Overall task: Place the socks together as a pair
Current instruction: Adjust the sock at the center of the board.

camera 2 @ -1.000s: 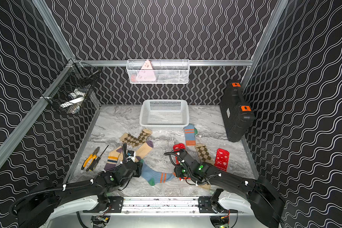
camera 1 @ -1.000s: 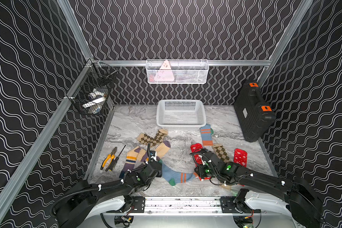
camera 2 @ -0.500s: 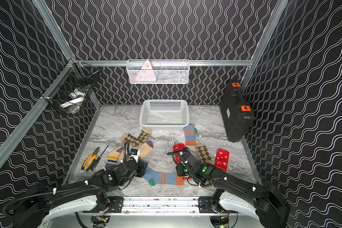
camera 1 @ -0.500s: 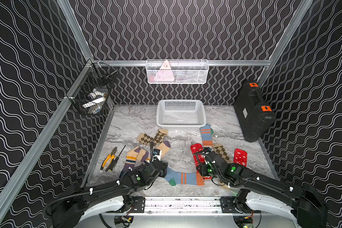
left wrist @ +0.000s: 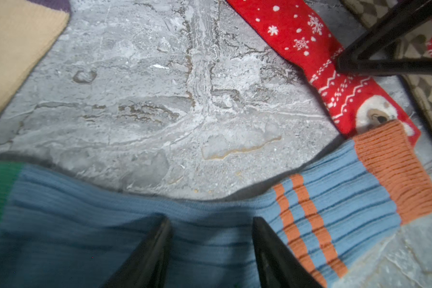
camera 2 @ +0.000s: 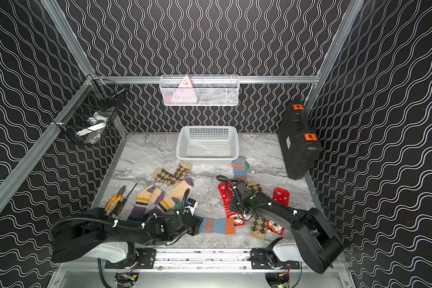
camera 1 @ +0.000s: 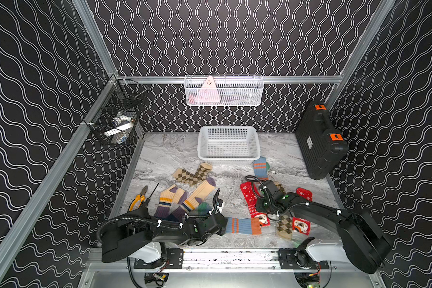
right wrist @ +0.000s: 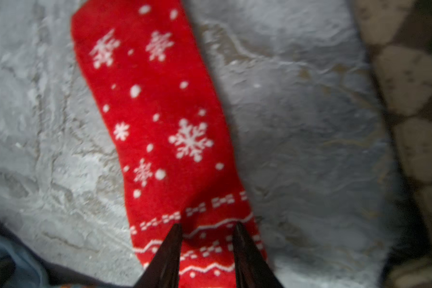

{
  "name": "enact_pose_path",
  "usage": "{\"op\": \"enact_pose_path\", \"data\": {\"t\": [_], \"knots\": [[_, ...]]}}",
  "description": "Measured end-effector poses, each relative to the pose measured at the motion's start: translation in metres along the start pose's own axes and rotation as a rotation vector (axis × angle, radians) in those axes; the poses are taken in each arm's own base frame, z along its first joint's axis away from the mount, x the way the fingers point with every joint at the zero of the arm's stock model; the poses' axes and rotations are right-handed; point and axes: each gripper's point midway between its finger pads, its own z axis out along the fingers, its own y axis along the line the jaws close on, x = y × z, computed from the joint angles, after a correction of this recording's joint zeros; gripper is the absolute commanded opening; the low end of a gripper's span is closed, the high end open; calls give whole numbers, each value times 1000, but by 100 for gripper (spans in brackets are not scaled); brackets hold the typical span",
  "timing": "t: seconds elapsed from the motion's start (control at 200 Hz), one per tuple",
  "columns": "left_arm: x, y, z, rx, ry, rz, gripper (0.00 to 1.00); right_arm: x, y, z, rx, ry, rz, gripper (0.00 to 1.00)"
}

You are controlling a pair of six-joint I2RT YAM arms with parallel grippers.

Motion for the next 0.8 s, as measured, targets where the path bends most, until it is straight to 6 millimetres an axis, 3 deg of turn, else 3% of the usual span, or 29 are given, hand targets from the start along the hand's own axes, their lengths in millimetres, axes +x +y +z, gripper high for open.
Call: {"op": "enact_pose_path", "data": {"t": [0.105,0.37,0.545,0.685,0.801], "knots": [[1,6,-5,-2,-14,-19,57,-10,-6,-5,-1,-2,25,38],[1,19,-11,-32,-44,-59,56,-64,-31,-22,36,-90,119,39],[5,24,-17,-21,-60,-103,56,-100,-24,-35,22,-138,111,41],[12,19,-25,15,-68,-134,56,-145,-35,-40,41,-192,162,42],[13,8,-33,51,-85,-144,56,-168,-41,-26,43,-173,198,43]]}}
